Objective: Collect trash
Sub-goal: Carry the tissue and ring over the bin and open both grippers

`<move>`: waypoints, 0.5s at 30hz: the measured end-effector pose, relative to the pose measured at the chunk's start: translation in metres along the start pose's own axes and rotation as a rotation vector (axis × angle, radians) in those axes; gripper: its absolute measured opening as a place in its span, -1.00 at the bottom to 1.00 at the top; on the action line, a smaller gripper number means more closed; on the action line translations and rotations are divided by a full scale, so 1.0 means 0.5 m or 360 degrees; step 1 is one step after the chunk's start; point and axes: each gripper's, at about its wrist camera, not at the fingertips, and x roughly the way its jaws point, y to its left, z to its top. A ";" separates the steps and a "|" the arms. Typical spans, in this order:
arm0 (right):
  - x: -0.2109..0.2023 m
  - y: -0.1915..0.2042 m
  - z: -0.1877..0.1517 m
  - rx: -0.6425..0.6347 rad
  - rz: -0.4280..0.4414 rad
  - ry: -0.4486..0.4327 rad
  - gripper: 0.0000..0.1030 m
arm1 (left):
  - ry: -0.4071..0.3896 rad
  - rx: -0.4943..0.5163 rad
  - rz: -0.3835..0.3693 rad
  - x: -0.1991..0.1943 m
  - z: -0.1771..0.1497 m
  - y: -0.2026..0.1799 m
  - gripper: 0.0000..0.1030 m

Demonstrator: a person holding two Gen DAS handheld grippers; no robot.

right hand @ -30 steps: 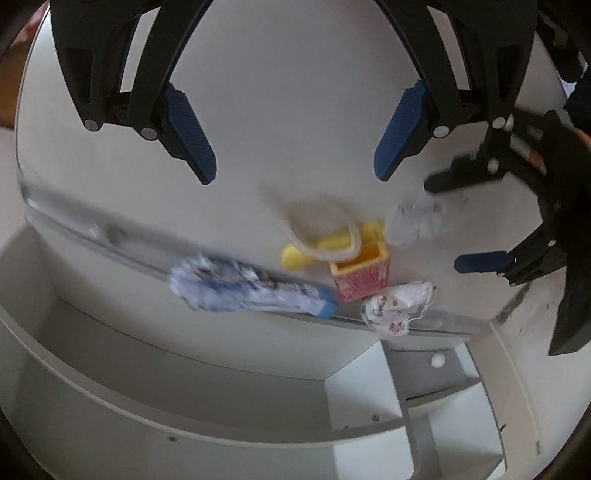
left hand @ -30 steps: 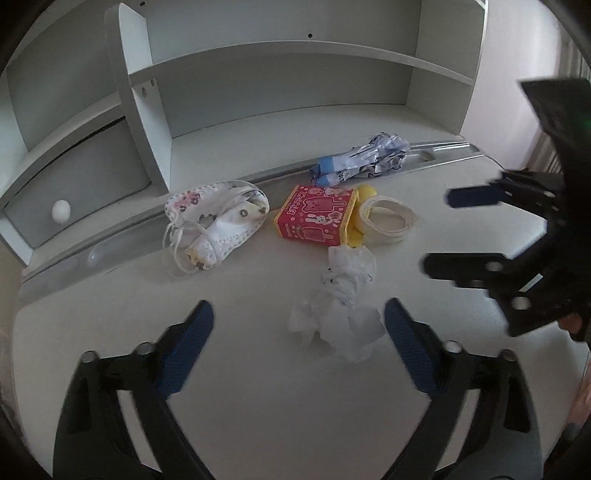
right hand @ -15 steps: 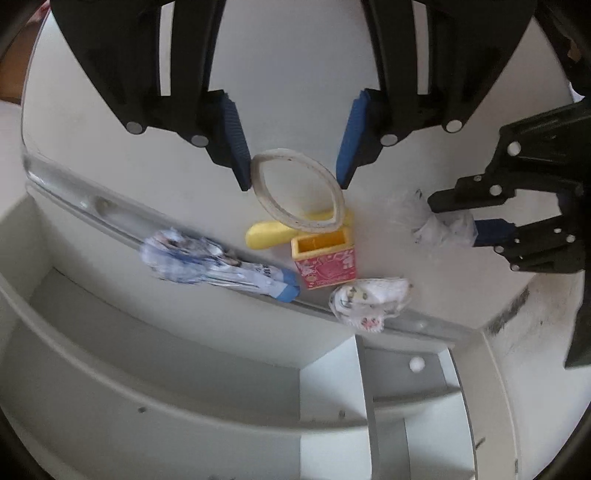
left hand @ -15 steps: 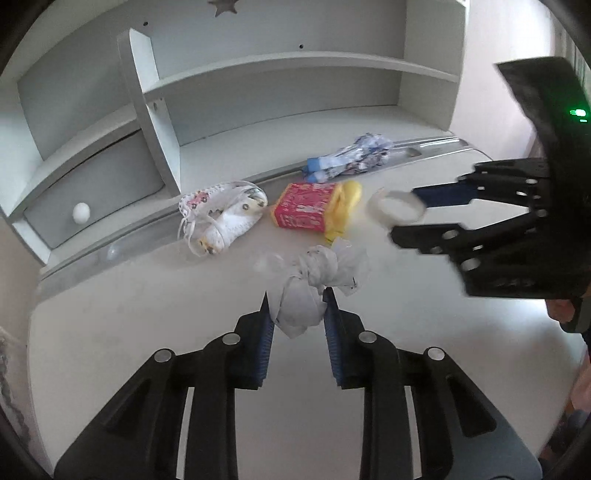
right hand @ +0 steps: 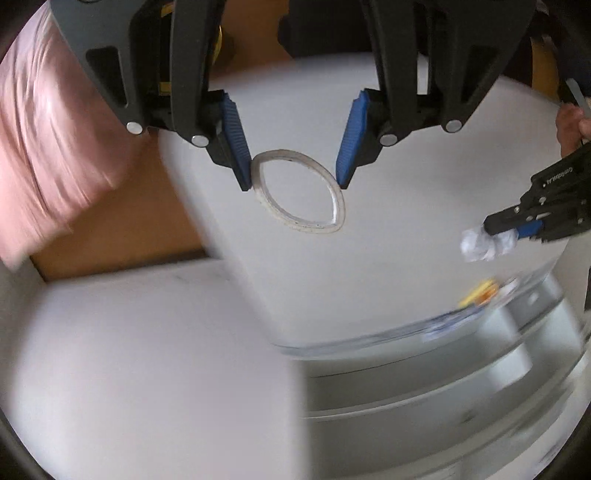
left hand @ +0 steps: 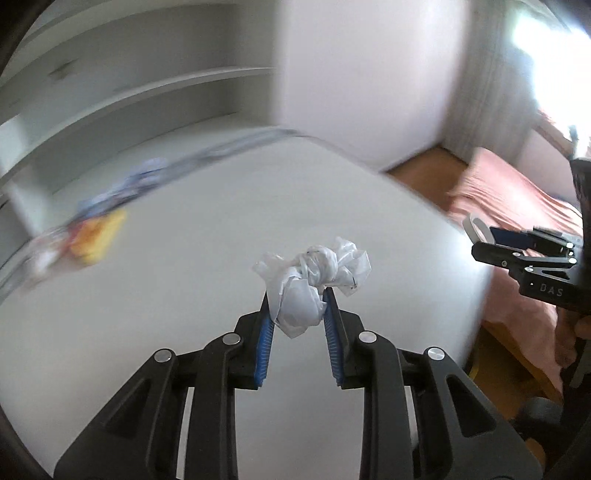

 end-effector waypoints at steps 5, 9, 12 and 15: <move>-0.057 -0.208 -0.133 0.0393 -0.0216 0.0029 -0.10 | 0.0023 0.0200 -0.0241 0.046 0.015 -0.193 -0.51; -0.062 -0.320 -0.224 0.0598 -0.0354 0.0088 -0.10 | 0.0069 0.0396 -0.0437 0.091 -0.005 -0.362 -0.51; -0.042 -0.392 -0.286 0.0729 -0.0404 0.0163 -0.10 | 0.0114 0.0520 -0.0571 0.127 -0.036 -0.473 -0.51; -0.014 -0.448 -0.340 0.0832 -0.0430 0.0245 -0.10 | 0.0192 0.0594 -0.0650 0.184 -0.065 -0.553 -0.51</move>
